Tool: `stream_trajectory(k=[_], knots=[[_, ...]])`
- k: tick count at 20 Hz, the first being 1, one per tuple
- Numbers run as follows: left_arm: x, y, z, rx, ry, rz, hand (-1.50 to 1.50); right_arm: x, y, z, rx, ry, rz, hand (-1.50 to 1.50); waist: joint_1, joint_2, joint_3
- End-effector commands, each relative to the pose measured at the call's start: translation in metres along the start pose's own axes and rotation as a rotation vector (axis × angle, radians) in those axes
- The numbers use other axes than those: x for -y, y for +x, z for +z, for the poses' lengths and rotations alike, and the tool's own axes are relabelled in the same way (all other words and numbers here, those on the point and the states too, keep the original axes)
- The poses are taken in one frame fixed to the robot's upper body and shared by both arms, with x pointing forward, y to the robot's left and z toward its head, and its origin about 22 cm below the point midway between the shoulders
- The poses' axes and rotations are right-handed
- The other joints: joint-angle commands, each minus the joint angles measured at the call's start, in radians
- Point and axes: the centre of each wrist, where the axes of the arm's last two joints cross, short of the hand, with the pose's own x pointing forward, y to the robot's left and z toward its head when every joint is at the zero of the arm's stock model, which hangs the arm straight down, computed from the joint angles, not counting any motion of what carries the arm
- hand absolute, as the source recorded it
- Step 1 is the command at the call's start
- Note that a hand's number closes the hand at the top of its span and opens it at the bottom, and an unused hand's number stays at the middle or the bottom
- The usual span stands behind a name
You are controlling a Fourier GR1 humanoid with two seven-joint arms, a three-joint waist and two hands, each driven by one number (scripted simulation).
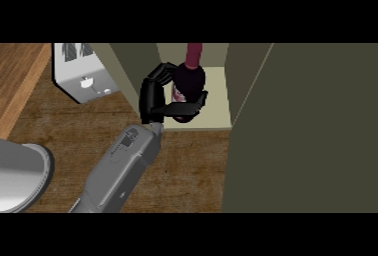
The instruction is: Pick up the wine, place it into the cabinet and close the cabinet
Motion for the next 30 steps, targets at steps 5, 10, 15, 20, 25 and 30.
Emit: stream_trajectory(k=[5,10,15,20,25,30], knots=[[0.008,-0.001,-0.022,-0.060,0.005,-0.061,1.50,0.000,0.017,0.022,0.062,0.031,-0.056,-1.50,-0.005,0.001,0.000],[0.008,-0.012,-0.029,-0.002,0.045,-0.085,1.50,-0.007,0.015,0.019,0.052,0.057,-0.057,-1.50,-0.023,0.005,0.000],[-0.008,-0.021,-0.040,0.058,0.060,-0.144,1.50,-0.003,0.008,0.027,0.064,0.058,-0.062,-1.50,-0.022,0.008,0.000],[-0.014,0.002,-0.070,0.101,0.098,-0.152,1.50,-0.009,0.012,0.026,0.058,0.068,-0.048,-1.50,-0.025,0.008,0.000],[0.007,-0.002,-0.066,0.047,0.102,-0.120,1.50,-0.010,0.001,0.021,0.053,0.081,-0.055,-1.50,-0.031,0.010,0.000],[-0.007,-0.007,-0.067,-0.018,0.154,-0.015,1.50,-0.010,0.006,0.017,0.064,0.080,-0.074,-1.50,-0.027,0.011,0.000]])
